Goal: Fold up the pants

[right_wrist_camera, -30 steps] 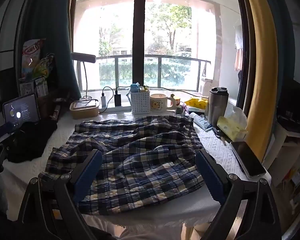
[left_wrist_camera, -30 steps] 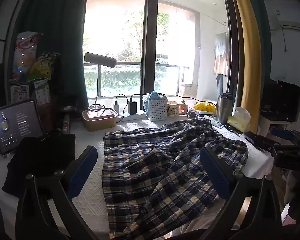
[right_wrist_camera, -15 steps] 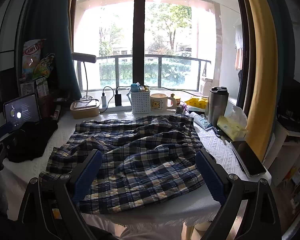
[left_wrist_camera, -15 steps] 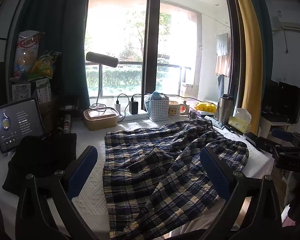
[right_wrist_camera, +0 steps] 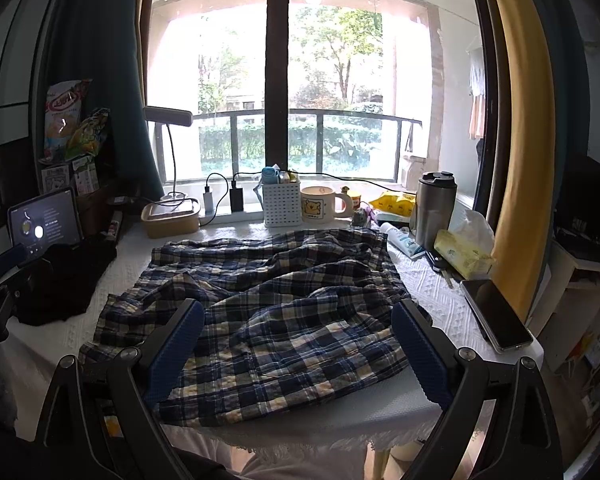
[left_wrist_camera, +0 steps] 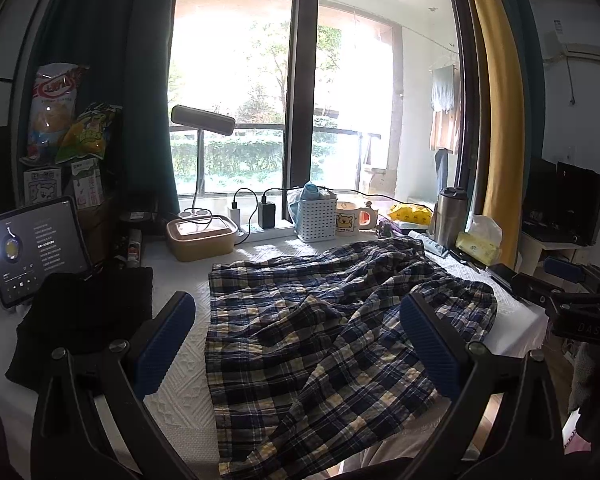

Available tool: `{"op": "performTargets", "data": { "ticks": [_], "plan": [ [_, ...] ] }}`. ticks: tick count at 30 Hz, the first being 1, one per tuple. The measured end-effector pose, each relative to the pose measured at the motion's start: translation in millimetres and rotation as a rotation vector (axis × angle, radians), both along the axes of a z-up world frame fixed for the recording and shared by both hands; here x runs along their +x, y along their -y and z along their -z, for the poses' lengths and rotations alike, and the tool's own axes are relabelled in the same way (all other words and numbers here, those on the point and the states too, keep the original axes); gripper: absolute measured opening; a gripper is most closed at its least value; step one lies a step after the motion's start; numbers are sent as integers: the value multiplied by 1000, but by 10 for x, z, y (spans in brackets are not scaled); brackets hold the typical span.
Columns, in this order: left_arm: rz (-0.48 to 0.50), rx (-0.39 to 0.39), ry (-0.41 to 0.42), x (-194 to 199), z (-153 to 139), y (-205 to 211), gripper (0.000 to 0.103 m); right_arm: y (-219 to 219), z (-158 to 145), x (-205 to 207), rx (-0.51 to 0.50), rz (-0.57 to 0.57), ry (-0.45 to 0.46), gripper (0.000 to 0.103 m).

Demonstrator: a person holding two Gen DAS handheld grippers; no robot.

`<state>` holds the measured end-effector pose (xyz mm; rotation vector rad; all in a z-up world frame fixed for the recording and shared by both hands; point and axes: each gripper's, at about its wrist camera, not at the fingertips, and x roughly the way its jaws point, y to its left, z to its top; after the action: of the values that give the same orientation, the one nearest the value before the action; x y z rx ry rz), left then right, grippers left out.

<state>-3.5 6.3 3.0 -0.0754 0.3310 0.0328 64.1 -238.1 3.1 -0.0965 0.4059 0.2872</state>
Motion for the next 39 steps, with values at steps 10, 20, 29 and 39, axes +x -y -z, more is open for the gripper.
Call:
{"op": "performTargets", "data": {
  "ticks": [10, 20, 29, 39],
  "plan": [
    [-4, 5, 1, -8, -13, -1, 101, 10, -12, -24, 3, -1, 0, 96],
    [-4, 8, 2, -11, -13, 9, 101, 12, -13, -42, 3, -2, -1, 96],
    [-4, 9, 5, -21, -13, 17, 101, -1, -1, -51, 4, -1, -2, 97],
    [-7, 10, 8, -34, -29, 14, 101, 5, 6, -40, 5, -1, -2, 97]
  ]
}}
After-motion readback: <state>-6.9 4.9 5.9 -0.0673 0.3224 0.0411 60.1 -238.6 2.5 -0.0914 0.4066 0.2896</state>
